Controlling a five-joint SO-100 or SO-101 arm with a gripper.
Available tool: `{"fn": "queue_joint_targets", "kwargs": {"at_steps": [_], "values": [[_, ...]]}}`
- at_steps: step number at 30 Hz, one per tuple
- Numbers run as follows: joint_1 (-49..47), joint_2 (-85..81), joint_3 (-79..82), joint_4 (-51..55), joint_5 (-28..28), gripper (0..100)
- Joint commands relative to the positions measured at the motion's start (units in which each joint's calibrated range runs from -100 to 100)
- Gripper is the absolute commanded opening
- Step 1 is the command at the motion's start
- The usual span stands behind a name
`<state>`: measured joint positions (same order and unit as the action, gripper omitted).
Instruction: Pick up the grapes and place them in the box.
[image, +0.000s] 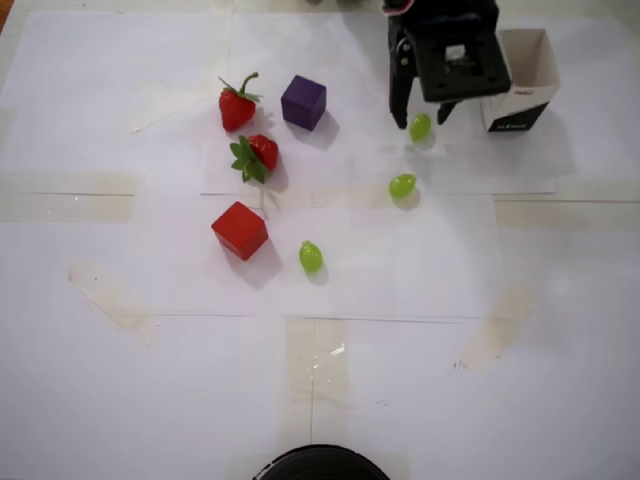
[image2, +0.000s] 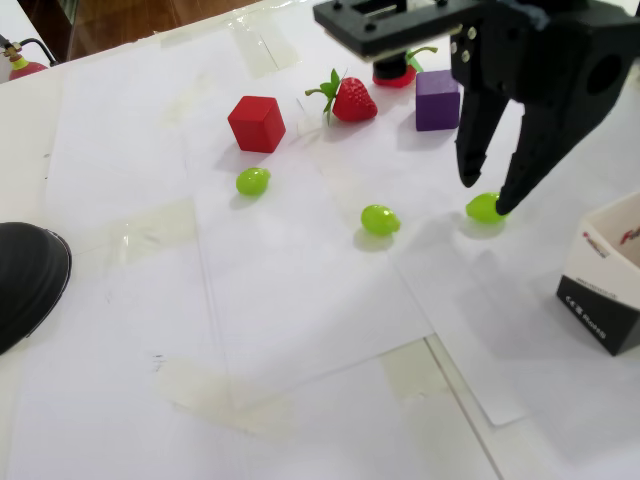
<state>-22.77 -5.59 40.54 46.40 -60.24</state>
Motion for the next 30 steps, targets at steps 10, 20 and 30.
{"fn": "queue_joint_targets", "kwargs": {"at_steps": [10,20,30], "values": [[-0.54,1.89,-0.82,-2.45,-0.93,17],[-0.32,1.89,1.55,-1.39,-1.56,16],[-1.71,2.66,2.91,-4.57,-3.27,13]]}}
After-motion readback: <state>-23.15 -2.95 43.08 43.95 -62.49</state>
